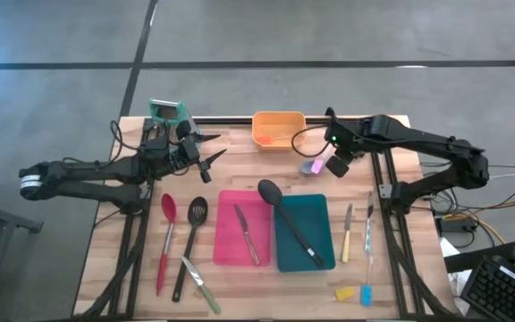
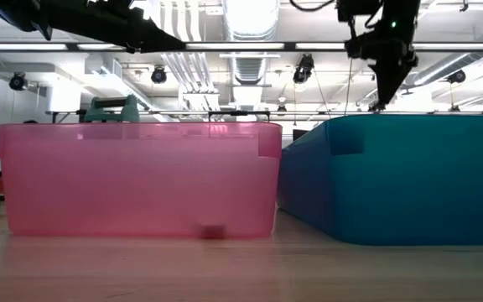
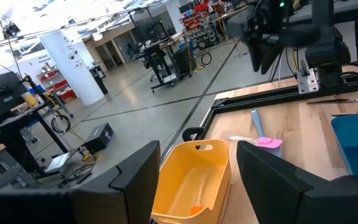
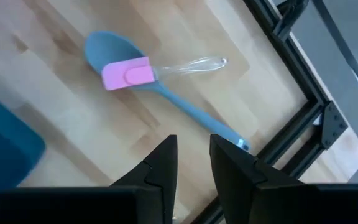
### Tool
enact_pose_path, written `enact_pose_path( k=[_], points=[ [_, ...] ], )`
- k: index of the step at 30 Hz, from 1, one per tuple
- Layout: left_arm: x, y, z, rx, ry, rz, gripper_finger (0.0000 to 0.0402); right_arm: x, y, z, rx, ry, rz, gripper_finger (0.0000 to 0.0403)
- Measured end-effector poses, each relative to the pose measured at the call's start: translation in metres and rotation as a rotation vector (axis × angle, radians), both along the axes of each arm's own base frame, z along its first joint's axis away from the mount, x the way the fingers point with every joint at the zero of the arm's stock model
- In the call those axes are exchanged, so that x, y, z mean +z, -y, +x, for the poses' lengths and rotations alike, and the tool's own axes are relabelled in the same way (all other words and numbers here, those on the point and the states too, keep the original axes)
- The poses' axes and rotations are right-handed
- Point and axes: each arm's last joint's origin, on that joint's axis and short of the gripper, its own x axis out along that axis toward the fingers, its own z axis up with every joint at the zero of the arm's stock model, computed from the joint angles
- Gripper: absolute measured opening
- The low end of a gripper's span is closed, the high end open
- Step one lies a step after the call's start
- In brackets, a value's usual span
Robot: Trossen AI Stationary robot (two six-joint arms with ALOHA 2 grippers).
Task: Pick & Place Kitchen Items
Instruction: Put the pink spatula into the yellow bin
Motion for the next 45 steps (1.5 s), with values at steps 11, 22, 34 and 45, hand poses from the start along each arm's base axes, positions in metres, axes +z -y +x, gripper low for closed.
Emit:
enact_pose_path(
  k=[11, 22, 34, 45],
  points=[
    [0.0, 0.0, 0.0, 0.0, 0.001, -0.001, 0.0218, -0.029, 0.033, -0.007, 0.308, -0.076, -0.015, 0.0118],
    [0.0, 0.0, 0.0, -0.001, 0.006, -0.009, 0.0218, -0.067, 0.066, -0.002, 0.56, -0.201, -0.062, 0.0111],
    [0.0, 0.0, 0.0, -0.001, 0.02, -0.037, 0.0218, -0.109, 0.099, 0.022, 0.704, -0.326, 0.021, 0.0065],
    [0.0, 0.0, 0.0, -0.001, 0.023, -0.046, 0.0218, -0.13, 0.103, 0.033, 0.762, -0.365, 0.087, 0.0127]
  ],
)
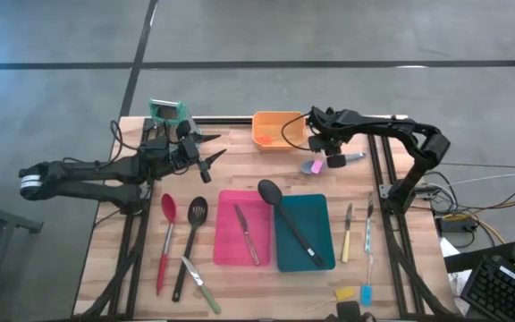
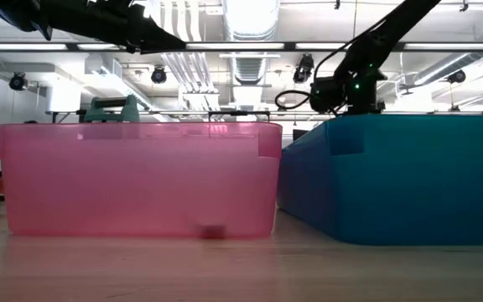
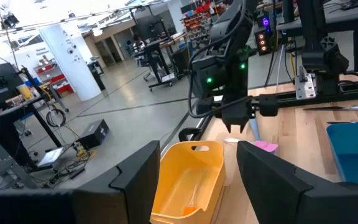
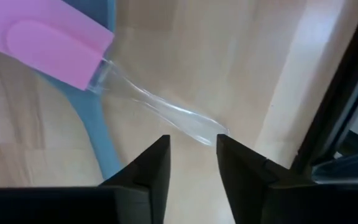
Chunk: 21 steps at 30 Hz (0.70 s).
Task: Pick & Place Kitchen Items
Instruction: Put the pink spatula into the yellow bin
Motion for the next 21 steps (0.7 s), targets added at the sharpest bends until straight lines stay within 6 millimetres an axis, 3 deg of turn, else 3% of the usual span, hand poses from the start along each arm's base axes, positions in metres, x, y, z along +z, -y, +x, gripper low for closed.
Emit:
enact_pose_path(
  k=[10, 21],
  points=[
    [0.0, 0.0, 0.0, 0.0, 0.0, -0.002, 0.0218, -0.005, -0.01, 0.011, 0.097, 0.018, 0.04, 0.0164],
    [0.0, 0.0, 0.0, 0.0, 0.001, -0.003, 0.0218, -0.011, -0.012, 0.009, 0.092, 0.001, 0.058, 0.0143]
  ],
)
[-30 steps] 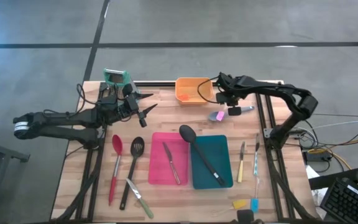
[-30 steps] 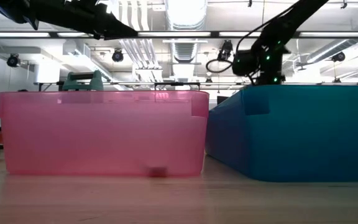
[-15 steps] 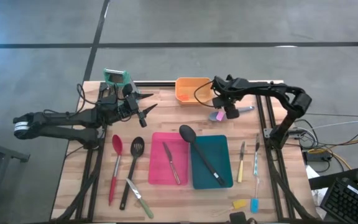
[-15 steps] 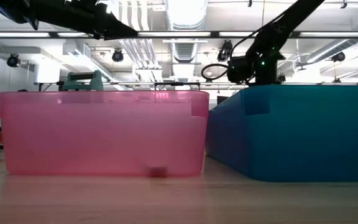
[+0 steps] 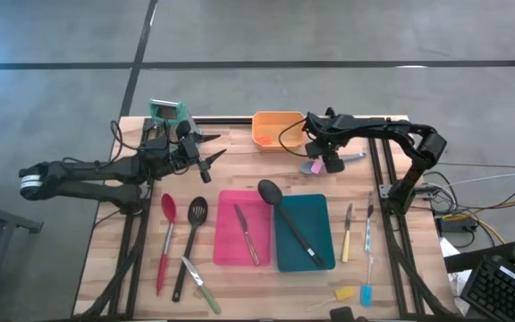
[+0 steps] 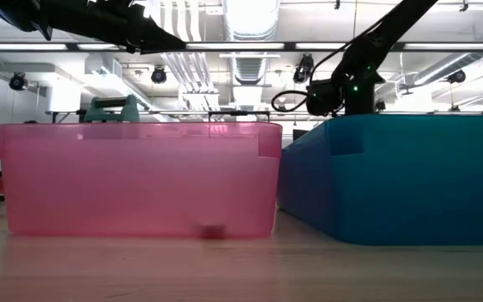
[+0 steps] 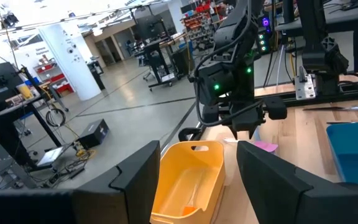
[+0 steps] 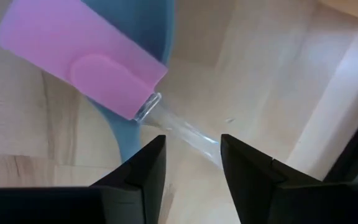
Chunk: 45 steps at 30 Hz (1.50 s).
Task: Pick & Place Kitchen Items
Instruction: Put the pink spatula into the yellow bin
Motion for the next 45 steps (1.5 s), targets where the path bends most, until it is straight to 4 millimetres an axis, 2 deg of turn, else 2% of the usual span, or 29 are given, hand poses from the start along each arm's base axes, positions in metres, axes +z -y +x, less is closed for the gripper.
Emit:
enact_pose_path(
  k=[11, 23, 29, 33, 36, 41, 45],
  points=[
    [0.0, 0.0, 0.0, 0.0, 0.0, 0.0, 0.0218, -0.013, -0.003, -0.005, 0.005, 0.002, -0.006, 0.0112],
    [0.0, 0.0, 0.0, 0.0, 0.002, -0.004, 0.0218, -0.014, 0.0, 0.0, 0.013, 0.053, -0.04, 0.0096],
    [0.0, 0.0, 0.0, 0.0, 0.002, -0.004, 0.0218, -0.026, 0.0, 0.0, 0.028, 0.024, -0.009, 0.0081],
    [0.0, 0.0, 0.0, 0.0, 0.002, -0.004, 0.0218, -0.027, 0.0, 0.001, 0.029, 0.001, -0.037, 0.0087],
    [0.0, 0.0, 0.0, 0.0, 0.002, -0.004, 0.0218, -0.023, -0.001, -0.003, 0.003, -0.011, -0.056, 0.0106],
    [0.0, 0.0, 0.0, 0.0, 0.002, -0.004, 0.0218, -0.002, 0.0, -0.003, -0.096, 0.034, -0.126, 0.0139],
    [0.0, 0.0, 0.0, 0.0, 0.006, -0.011, 0.0218, 0.018, 0.002, 0.0, -0.298, 0.16, -0.152, 0.0155]
  ],
)
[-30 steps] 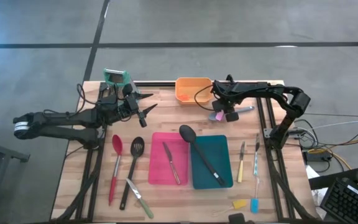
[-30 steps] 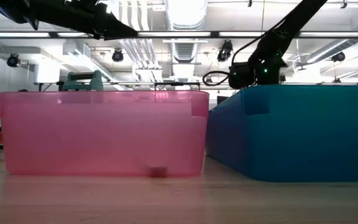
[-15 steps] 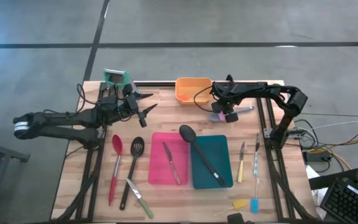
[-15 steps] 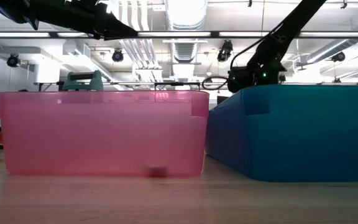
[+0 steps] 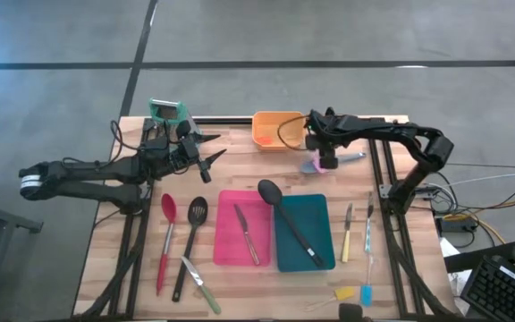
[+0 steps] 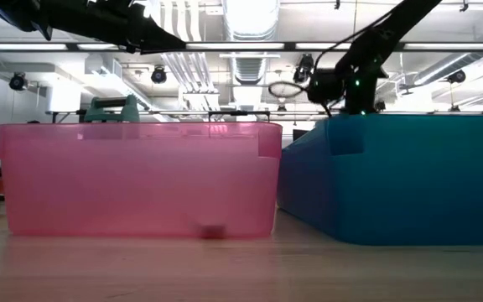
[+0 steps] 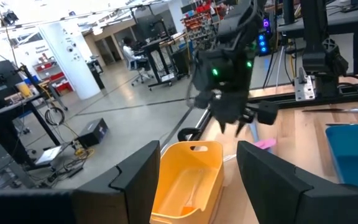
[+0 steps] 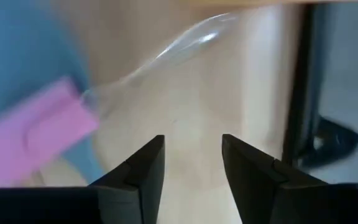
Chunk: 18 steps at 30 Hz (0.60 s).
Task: Pick & Place Kitchen Items
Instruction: Put the pink spatula into the yellow bin
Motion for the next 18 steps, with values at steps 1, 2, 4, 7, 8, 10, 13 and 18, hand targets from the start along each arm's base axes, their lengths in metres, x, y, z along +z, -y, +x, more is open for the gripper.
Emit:
enact_pose_path(
  k=[1, 2, 4, 7, 8, 10, 13, 18],
  points=[
    [0.0, 0.0, 0.0, 0.0, 0.001, -0.003, 0.0218, 0.004, 0.001, 0.001, -0.071, 0.047, 0.008, 0.0157],
    [0.0, 0.0, 0.0, 0.0, 0.002, -0.004, 0.0218, 0.007, 0.002, 0.003, -0.146, 0.097, 0.024, 0.0159],
    [0.0, 0.0, 0.0, 0.0, 0.002, -0.005, 0.0218, 0.012, 0.002, 0.007, -0.262, 0.191, 0.083, 0.0161],
    [0.0, 0.0, 0.0, 0.0, 0.003, -0.006, 0.0218, 0.018, 0.001, 0.012, -0.353, 0.293, 0.188, 0.0161],
    [0.0, 0.0, 0.0, 0.0, 0.004, -0.008, 0.0218, 0.018, 0.0, 0.013, -0.378, 0.313, 0.22, 0.0159],
    [0.0, 0.0, 0.0, 0.0, 0.006, -0.012, 0.0218, 0.019, -0.001, 0.014, -0.428, 0.347, 0.274, 0.0153],
    [0.0, 0.0, 0.0, 0.0, 0.009, -0.017, 0.0218, 0.017, -0.002, 0.014, -0.473, 0.368, 0.321, 0.0142],
    [0.0, 0.0, 0.0, 0.0, 0.011, -0.021, 0.0218, 0.016, -0.003, 0.013, -0.53, 0.373, 0.339, 0.0134]
  ],
)
